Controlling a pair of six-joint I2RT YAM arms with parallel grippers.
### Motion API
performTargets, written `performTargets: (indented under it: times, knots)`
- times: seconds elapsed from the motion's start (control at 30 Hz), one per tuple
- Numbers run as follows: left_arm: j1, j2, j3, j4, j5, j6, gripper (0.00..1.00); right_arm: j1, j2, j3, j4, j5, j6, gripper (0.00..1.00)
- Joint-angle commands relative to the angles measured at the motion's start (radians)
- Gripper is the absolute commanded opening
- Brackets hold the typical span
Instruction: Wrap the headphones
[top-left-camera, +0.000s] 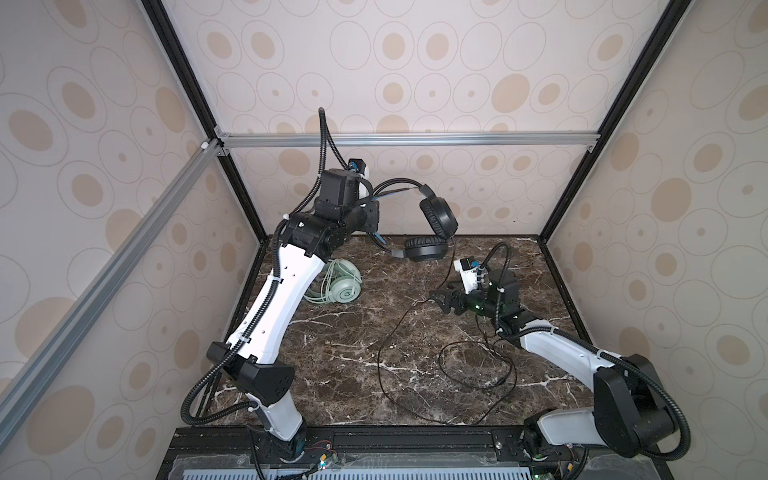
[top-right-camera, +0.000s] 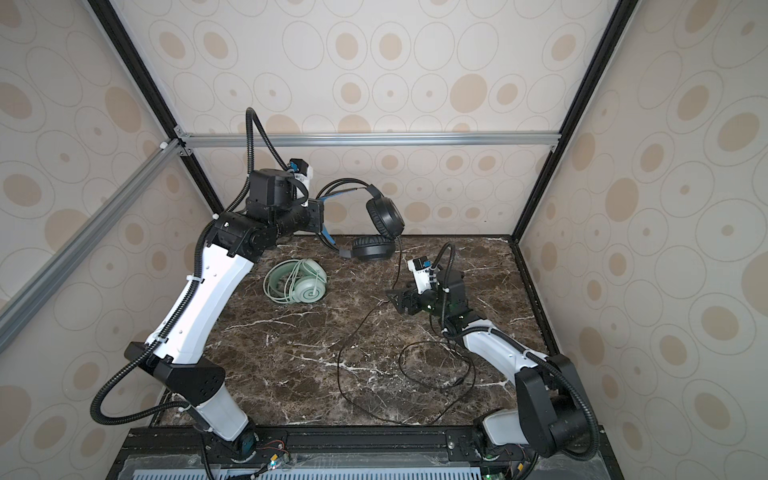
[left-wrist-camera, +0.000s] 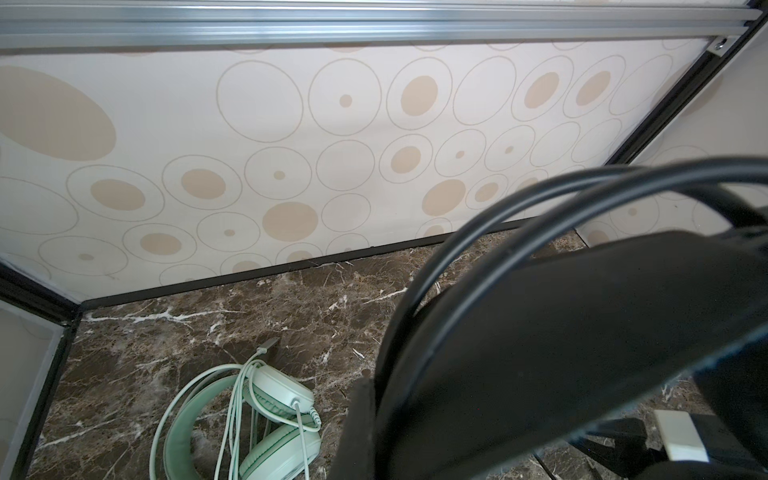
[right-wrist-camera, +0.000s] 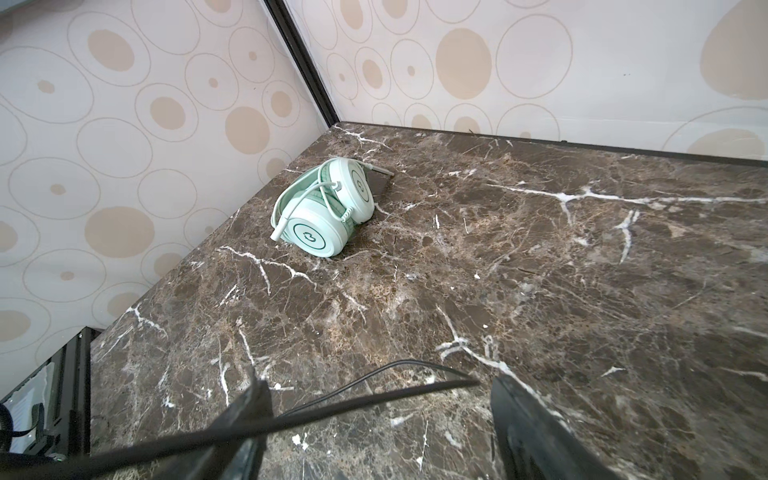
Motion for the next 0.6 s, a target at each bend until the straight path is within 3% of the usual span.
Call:
performTargets:
  times: [0.0, 0.1, 0.37, 0.57]
  knots:
    - [0.016, -0.057, 0.059, 0.046, 0.051, -0.067, 0.00, -0.001, 0.037, 0.027, 0.140, -0.051, 0.036, 0.84]
    - [0.023, -0.059, 0.059, 0.047, 0.072, -0.088, 0.00, 0.001, 0.060, 0.009, 0.247, -0.079, 0.050, 0.82]
    - [0.037, -0.058, 0.063, 0.053, 0.111, -0.133, 0.00, 0.016, 0.047, 0.043, 0.192, -0.136, -0.072, 0.82]
    - [0.043, -0.055, 0.079, 0.059, 0.126, -0.158, 0.00, 0.022, 0.074, 0.071, 0.213, -0.145, -0.065, 0.81]
